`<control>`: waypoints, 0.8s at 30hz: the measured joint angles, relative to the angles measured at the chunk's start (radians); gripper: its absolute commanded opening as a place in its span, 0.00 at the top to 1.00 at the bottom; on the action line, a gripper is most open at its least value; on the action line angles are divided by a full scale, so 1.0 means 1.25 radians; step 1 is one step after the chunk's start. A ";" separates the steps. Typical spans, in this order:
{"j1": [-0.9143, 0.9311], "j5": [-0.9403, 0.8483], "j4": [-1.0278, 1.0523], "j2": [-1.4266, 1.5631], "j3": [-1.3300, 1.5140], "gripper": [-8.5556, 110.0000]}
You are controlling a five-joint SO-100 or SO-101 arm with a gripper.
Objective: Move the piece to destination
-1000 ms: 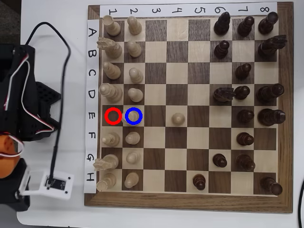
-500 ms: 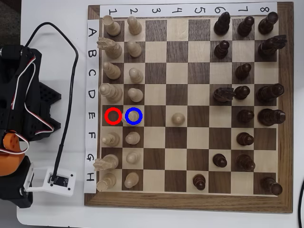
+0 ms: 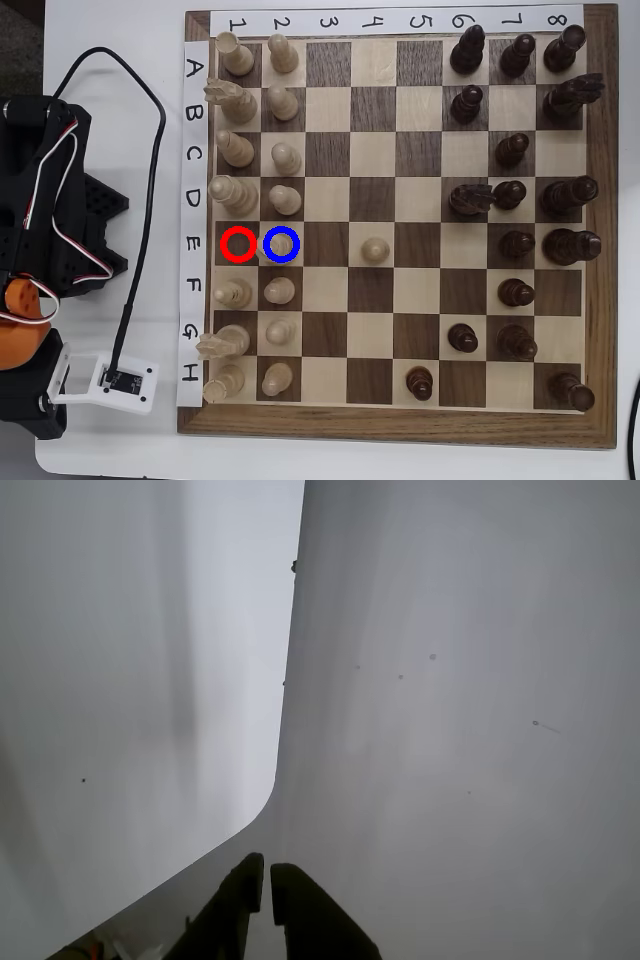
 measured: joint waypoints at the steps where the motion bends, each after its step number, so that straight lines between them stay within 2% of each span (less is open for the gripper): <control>1: 0.000 0.000 0.002 0.000 0.000 0.93; 24: 0.009 0.017 0.060 0.000 0.000 0.93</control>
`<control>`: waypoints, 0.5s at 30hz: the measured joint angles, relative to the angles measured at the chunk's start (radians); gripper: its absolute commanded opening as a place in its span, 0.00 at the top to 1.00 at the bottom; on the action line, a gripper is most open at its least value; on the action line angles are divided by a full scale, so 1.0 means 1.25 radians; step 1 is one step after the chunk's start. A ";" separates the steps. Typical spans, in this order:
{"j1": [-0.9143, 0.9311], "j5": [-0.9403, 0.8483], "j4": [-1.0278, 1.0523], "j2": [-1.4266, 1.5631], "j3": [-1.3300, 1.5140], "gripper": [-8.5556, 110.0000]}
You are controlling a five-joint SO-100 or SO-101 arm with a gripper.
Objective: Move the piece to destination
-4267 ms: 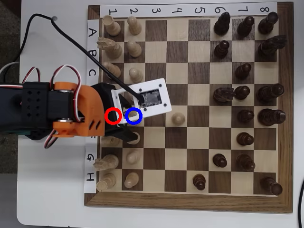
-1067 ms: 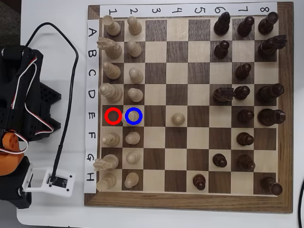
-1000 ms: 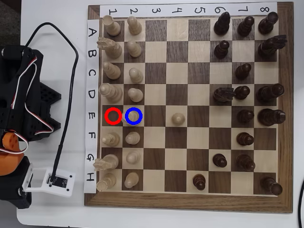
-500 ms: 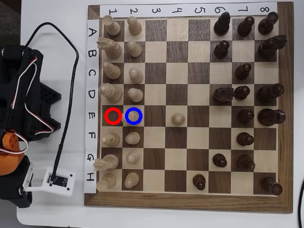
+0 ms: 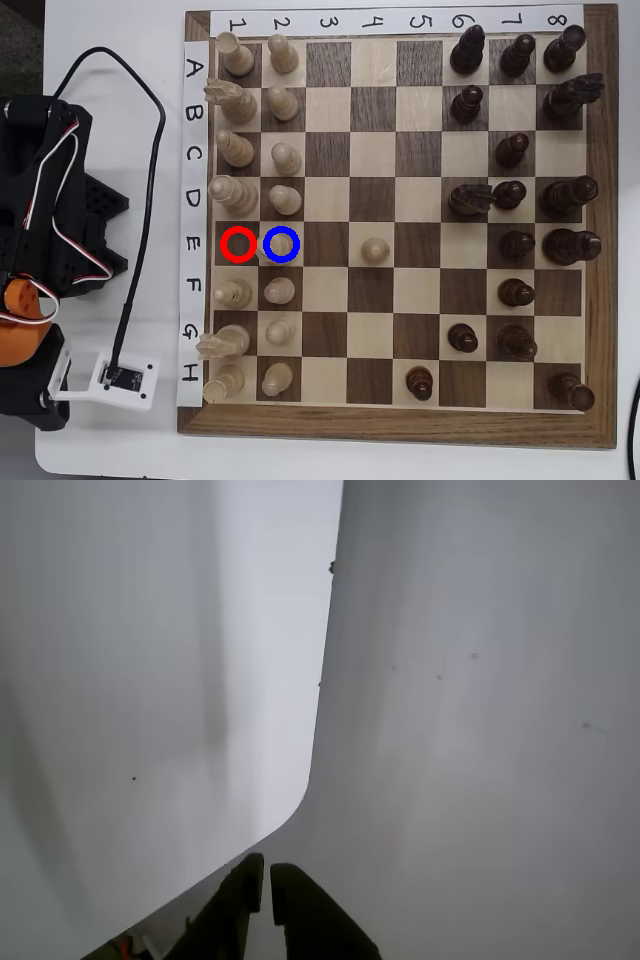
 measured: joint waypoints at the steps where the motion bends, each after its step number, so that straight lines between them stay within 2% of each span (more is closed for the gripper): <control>1: 0.006 0.000 0.009 0.000 0.000 0.93; 15: 0.013 0.000 0.031 0.000 0.000 0.93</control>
